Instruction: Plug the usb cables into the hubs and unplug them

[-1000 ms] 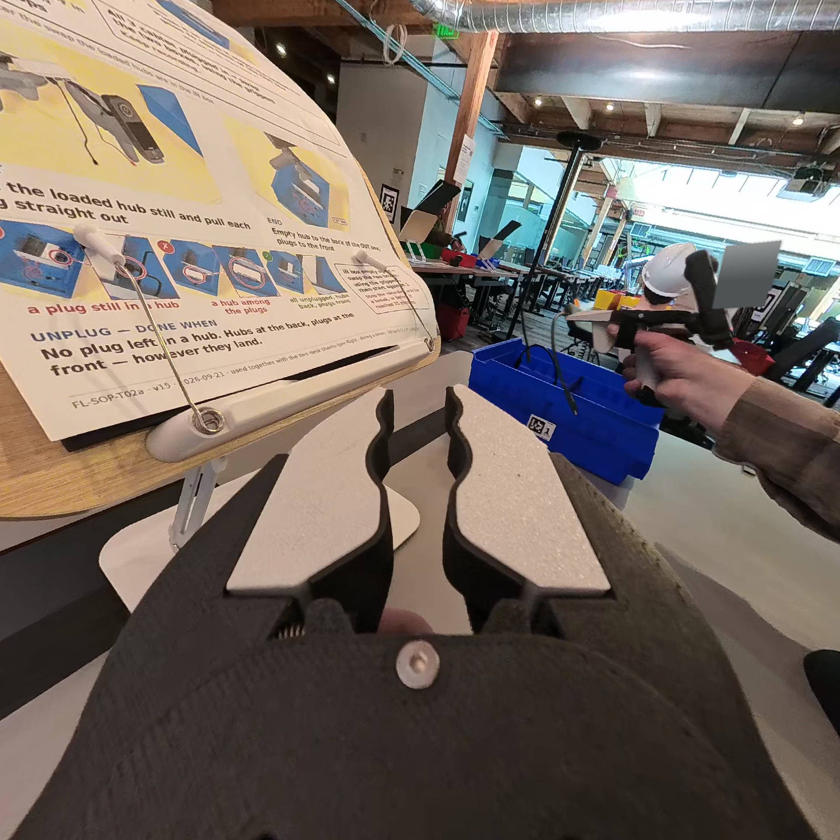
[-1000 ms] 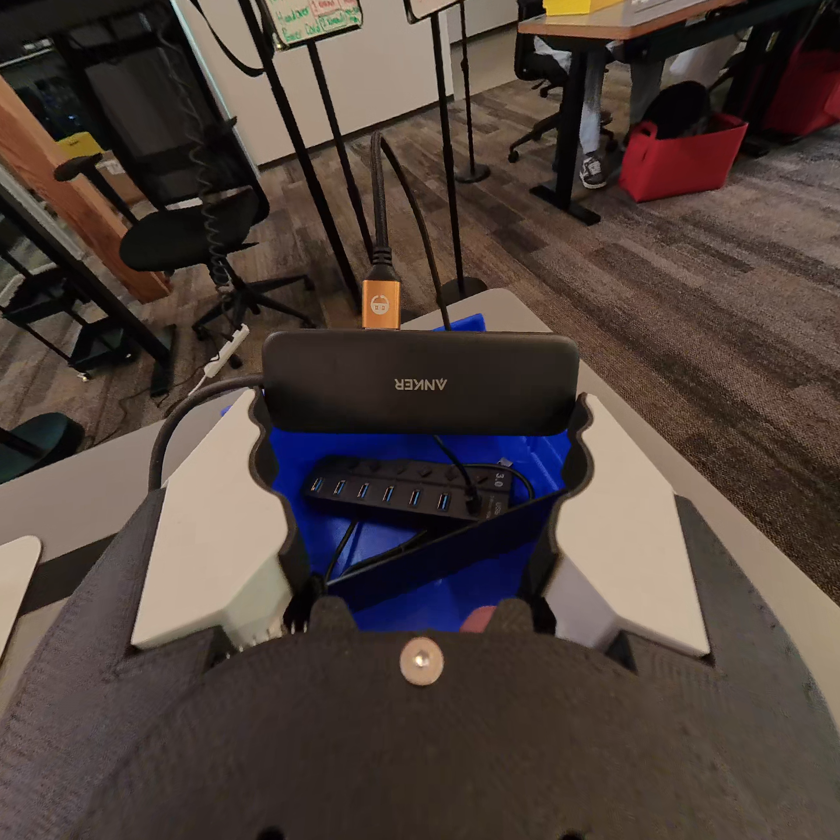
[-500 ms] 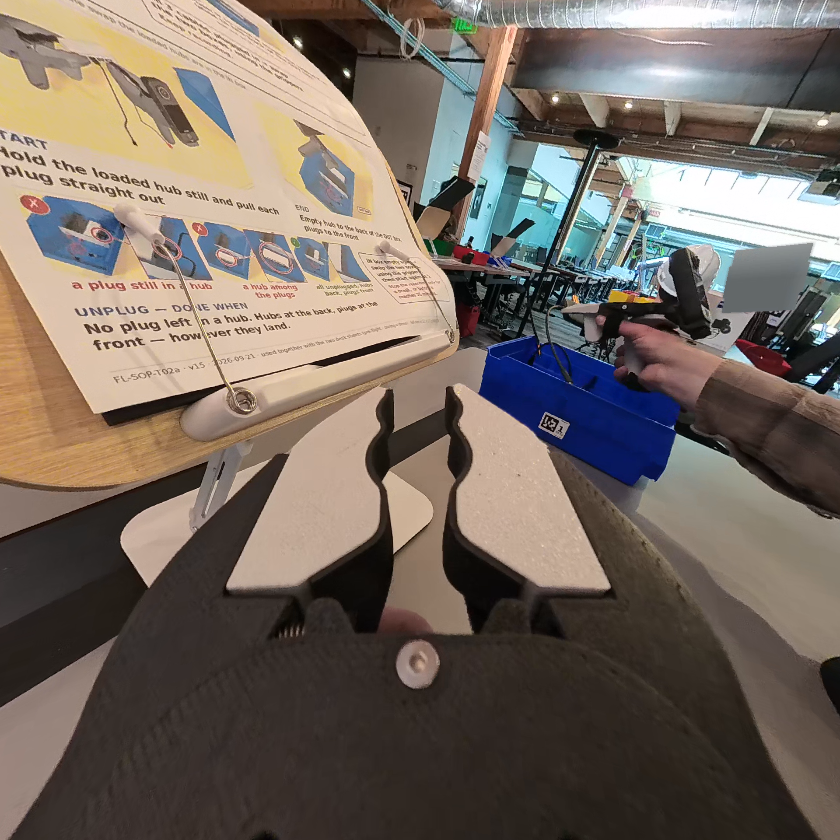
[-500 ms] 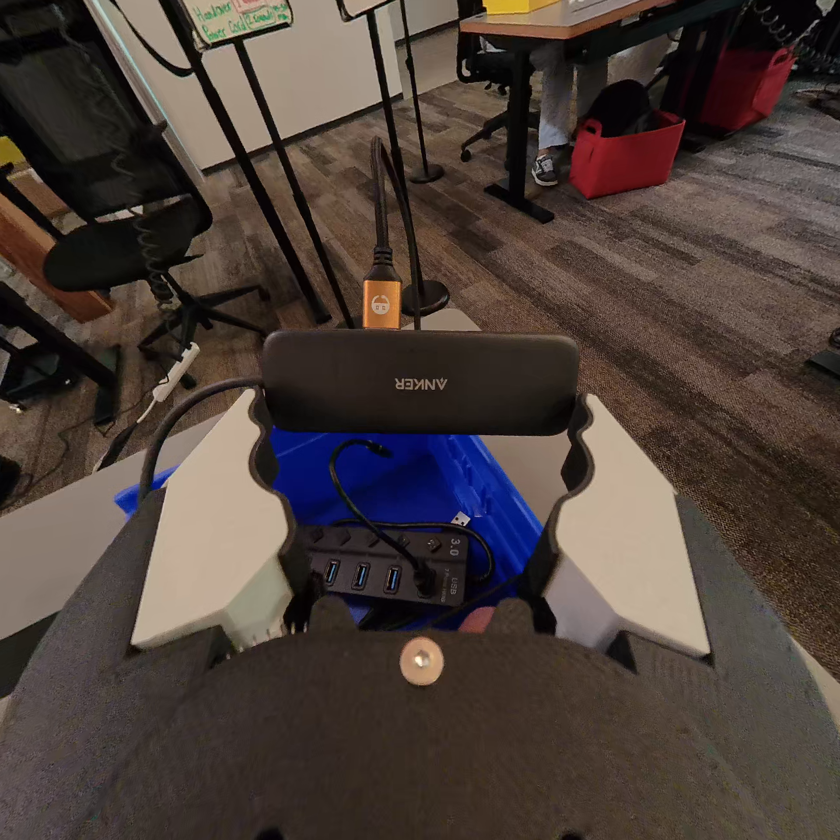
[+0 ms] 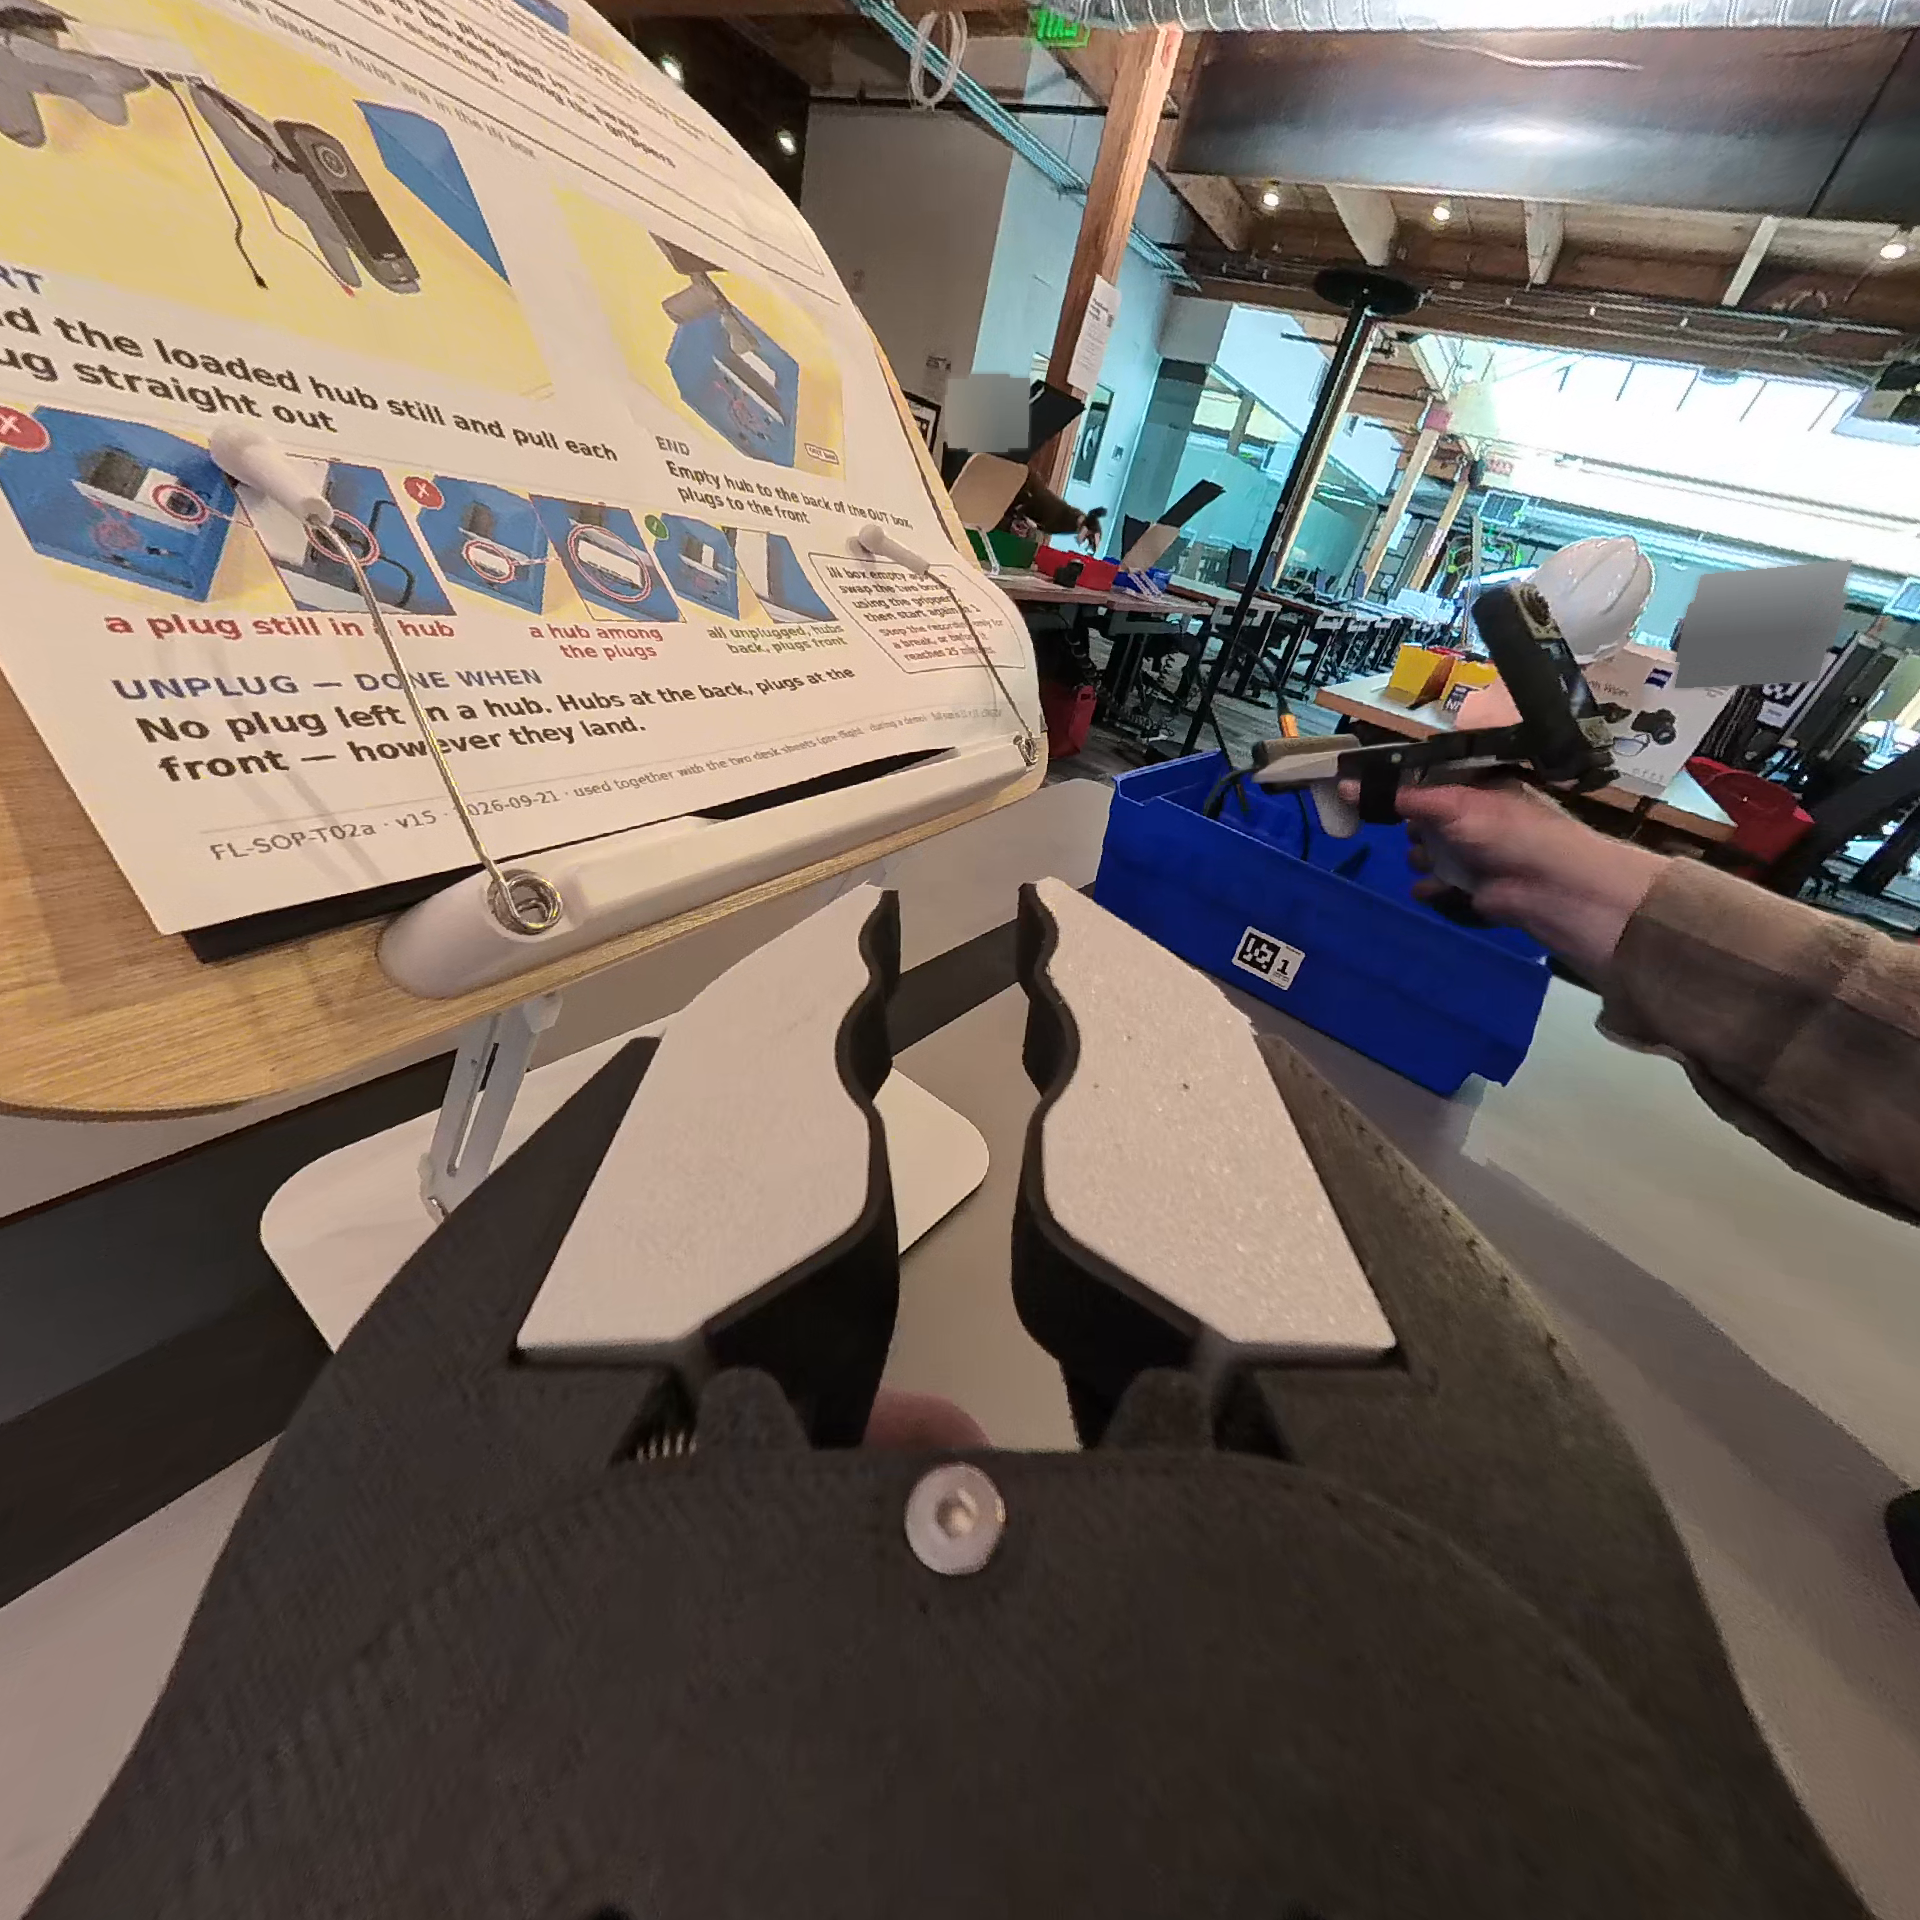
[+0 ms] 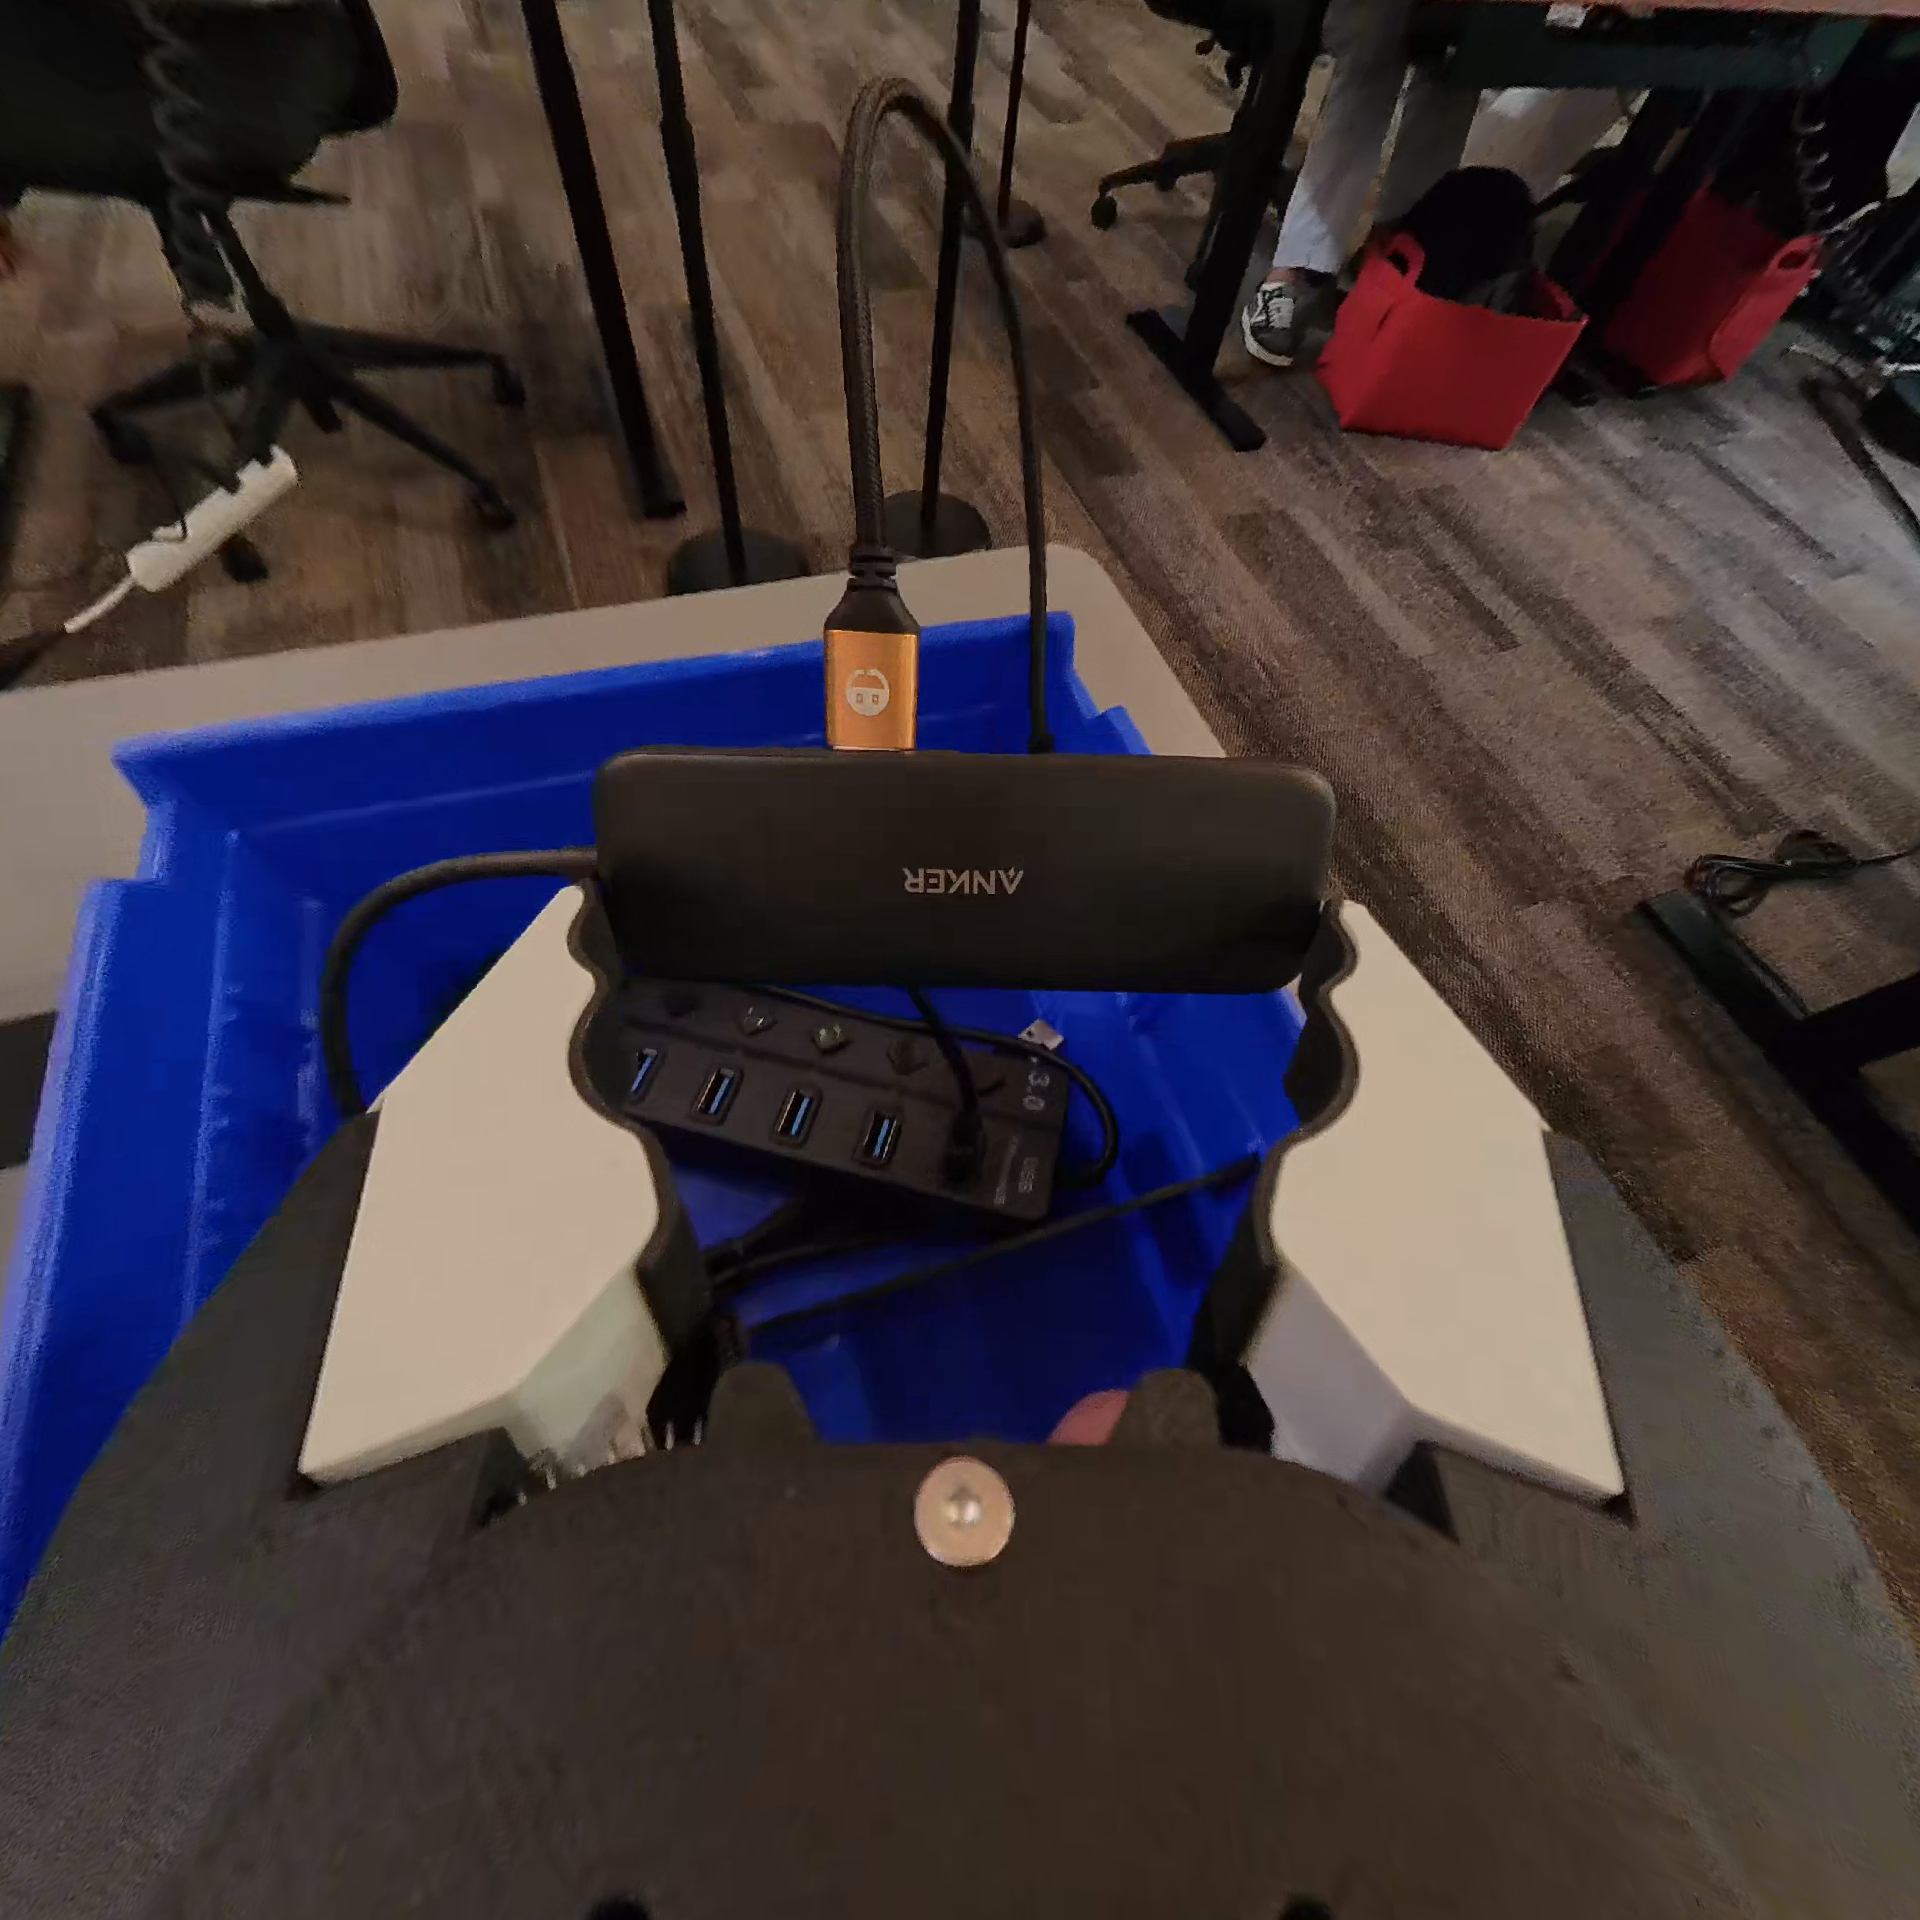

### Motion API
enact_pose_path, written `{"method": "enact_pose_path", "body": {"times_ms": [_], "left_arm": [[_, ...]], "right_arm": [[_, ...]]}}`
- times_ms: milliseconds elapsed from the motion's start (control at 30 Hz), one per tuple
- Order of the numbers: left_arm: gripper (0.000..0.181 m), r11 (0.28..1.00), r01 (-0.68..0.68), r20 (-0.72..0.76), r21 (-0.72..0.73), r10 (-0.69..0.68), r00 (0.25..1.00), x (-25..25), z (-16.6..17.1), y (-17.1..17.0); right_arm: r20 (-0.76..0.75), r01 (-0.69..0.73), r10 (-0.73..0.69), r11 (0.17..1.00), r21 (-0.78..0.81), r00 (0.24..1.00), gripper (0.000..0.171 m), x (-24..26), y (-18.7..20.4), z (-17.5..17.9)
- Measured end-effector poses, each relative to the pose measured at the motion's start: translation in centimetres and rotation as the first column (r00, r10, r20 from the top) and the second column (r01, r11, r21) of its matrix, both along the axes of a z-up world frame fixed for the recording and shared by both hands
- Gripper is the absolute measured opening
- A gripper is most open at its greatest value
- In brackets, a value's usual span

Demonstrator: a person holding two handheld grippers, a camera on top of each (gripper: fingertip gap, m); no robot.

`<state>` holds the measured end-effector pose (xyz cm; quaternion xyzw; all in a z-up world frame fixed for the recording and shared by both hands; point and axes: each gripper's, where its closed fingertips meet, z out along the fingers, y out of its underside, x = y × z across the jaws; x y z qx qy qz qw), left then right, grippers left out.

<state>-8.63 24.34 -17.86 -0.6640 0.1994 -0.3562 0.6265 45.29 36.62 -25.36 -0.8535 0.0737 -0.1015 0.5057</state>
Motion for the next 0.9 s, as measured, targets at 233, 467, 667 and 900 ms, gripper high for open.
{"method": "enact_pose_path", "body": {"times_ms": [233, 467, 667, 900], "left_arm": [[0.021, 1.0, 0.0, 0.016, 0.018, 0.0, 1.0, -0.2, 0.9, -0.3], [0.021, 0.999, -0.006, 0.038, 0.034, 0.004, 0.999, -0.8, 1.6, -0.5], [0.022, 0.999, 0.002, 0.044, 0.045, -0.004, 0.999, -0.9, 2.3, -0.8], [0.022, 0.993, 0.034, -0.035, 0.113, -0.03, 0.999, 1.8, 3.7, -2.3]], "right_arm": [[-0.002, -0.047, 0.047, 0.989, -0.142, 0.999, 0.11, -1.0, -1.3, -2.2], [0.059, -0.15, 0.183, 0.922, -0.357, 0.981, 0.095, -1.9, -3.1, -4.2], [0.164, -0.186, 0.238, 0.942, -0.28, 0.957, 0.099, -2.7, -5.9, 1.9], [0.186, -0.441, 0.402, 0.849, 0.29, 0.896, 0.071, -15.5, -11.2, 18.8]]}}
